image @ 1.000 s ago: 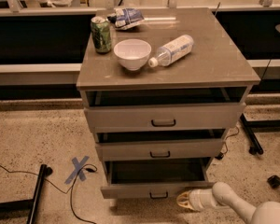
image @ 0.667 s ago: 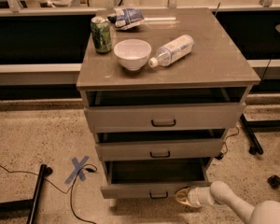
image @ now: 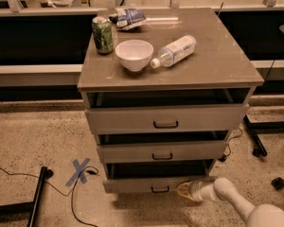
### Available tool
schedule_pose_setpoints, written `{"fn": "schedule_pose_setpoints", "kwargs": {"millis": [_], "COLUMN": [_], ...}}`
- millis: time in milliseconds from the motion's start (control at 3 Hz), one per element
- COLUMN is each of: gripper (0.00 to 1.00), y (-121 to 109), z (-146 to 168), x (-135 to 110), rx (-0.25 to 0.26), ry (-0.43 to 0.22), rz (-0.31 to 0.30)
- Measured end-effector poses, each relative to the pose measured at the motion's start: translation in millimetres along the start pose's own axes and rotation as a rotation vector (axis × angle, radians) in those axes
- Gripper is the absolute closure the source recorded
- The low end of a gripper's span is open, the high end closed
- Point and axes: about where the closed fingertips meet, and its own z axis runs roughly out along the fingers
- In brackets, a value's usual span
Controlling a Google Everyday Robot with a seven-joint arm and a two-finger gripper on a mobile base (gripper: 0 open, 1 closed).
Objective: Close bottom drawer
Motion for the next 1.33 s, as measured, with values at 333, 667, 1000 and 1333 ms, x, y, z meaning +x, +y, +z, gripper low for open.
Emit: {"fn": "schedule_pose_setpoints", "kwargs": {"millis": [333, 667, 1000, 1333], "gripper": [1.0, 1.0, 1.0, 1.0], "y": [-30.8, -55.8, -68.6, -66.4], "z": [4.0, 11.4, 12.9, 11.5], "x": [-4.4, -10.0, -13.6, -13.2], "rx": [0.025, 0.029, 0.026, 0.026], "ry": [-0.015, -0.037, -0.057, -0.057], "rz": [-0.039, -0.069, -0.082, -0.082]}}
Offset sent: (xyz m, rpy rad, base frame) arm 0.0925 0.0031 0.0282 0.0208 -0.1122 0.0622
